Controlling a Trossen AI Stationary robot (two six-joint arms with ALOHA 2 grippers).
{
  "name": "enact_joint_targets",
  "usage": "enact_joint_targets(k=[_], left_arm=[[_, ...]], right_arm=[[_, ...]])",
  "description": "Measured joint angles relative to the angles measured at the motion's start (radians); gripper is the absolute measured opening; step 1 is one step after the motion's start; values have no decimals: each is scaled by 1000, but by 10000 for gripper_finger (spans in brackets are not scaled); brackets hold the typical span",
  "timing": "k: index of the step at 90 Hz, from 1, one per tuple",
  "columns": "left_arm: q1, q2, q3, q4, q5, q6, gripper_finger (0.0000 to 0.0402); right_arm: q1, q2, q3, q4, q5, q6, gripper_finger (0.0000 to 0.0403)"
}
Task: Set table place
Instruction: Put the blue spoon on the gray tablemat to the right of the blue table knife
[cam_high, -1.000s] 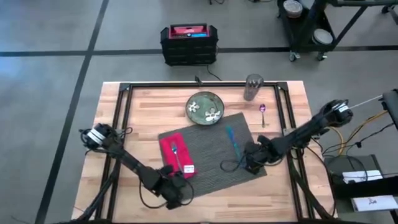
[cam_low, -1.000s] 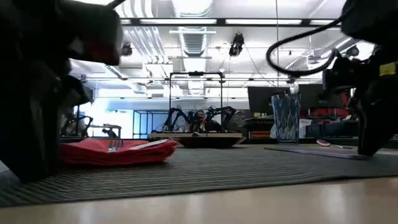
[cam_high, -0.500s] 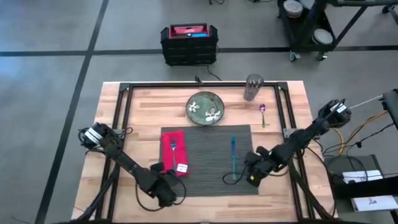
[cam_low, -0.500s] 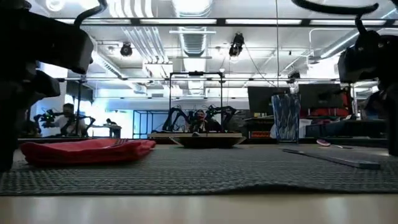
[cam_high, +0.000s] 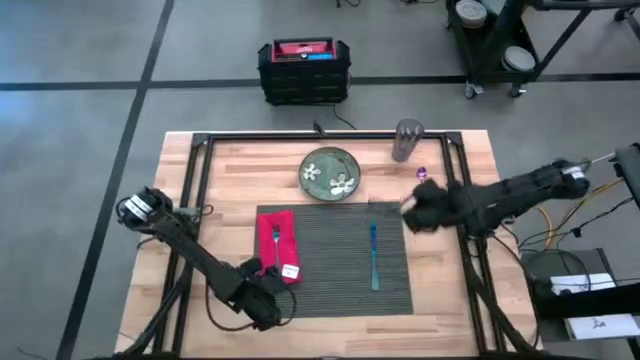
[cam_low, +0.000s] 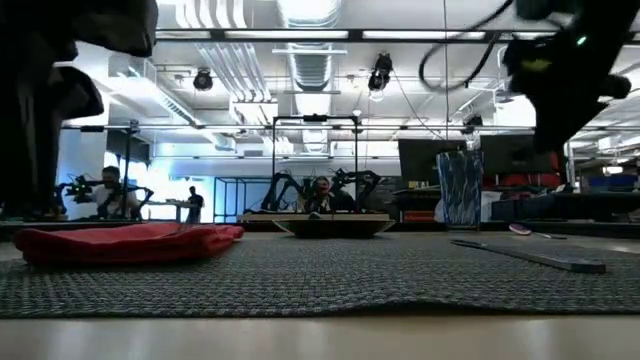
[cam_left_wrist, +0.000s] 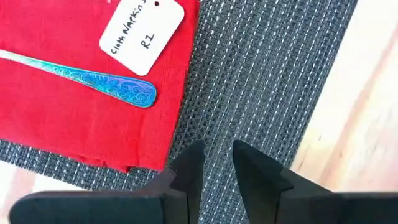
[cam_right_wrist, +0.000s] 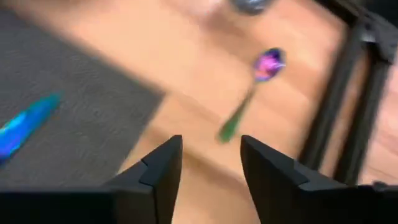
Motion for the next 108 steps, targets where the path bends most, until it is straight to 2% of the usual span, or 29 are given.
enact_joint_targets(k=[11,20,30,37,46,71,90,108], left_arm=[[0,0,-1,14,-13,4,75],[-9,0,-1,25,-23,4,75],[-11,0,-1,40,-23,7,75],[-11,0,-1,44,-24,7,75],[-10,0,-1,44,-26,18,75],[-10,0,-1,50,-39,30,75],[-10,0,-1,57,-41,30,75],[-10,0,-1,60,-41,30,75]], right_arm=[[-268,-20,-51,131,-46,-201,158],[-473,-15,-98,268,-136,-364,151],[-639,26,-153,401,-243,-484,140],[-710,66,-180,447,-283,-515,133],[-745,117,-208,482,-298,-546,123],[-752,243,-248,611,-295,-569,98],[-753,277,-245,642,-289,-567,78],[-761,279,-246,657,-295,-571,17]])
